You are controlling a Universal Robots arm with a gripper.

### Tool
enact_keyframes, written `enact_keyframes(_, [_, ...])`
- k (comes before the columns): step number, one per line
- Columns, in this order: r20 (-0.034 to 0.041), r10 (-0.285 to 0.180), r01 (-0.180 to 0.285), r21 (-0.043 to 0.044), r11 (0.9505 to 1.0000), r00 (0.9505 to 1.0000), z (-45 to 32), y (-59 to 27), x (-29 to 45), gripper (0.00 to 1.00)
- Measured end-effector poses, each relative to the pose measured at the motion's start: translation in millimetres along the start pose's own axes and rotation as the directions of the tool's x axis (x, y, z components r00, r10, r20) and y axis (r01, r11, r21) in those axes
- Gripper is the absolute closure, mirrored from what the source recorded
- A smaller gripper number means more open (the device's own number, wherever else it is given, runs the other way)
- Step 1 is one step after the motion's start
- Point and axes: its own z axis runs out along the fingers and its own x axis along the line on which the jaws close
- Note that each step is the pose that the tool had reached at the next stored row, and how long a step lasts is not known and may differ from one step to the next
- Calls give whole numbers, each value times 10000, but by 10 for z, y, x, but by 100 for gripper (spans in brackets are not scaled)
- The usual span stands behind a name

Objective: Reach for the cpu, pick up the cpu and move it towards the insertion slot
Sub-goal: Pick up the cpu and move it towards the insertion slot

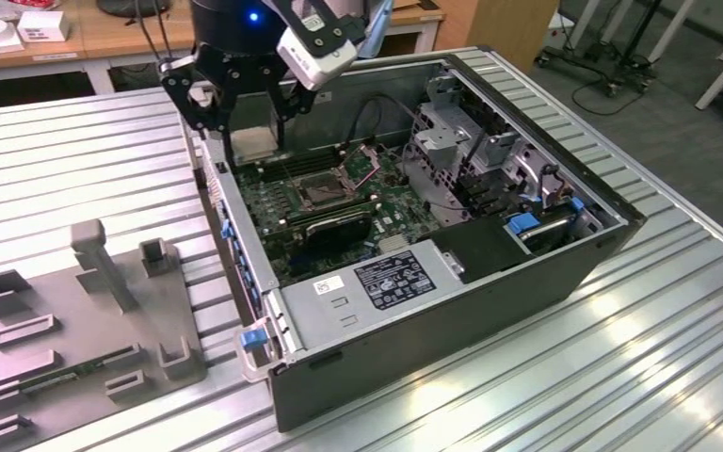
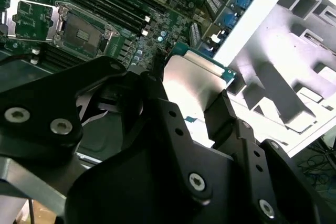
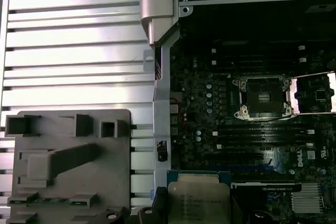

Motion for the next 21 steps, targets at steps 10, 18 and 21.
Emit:
enact_keyframes(10, [-529,6,-5,10,10000,9986,20,3,-107,45])
enact_keyframes(18, [-529,5,-5,10,10000,9986,29,18,-291,45])
enact_keyframes(21, [-528,7,-6,9,10000,9986,35,28,-379,45])
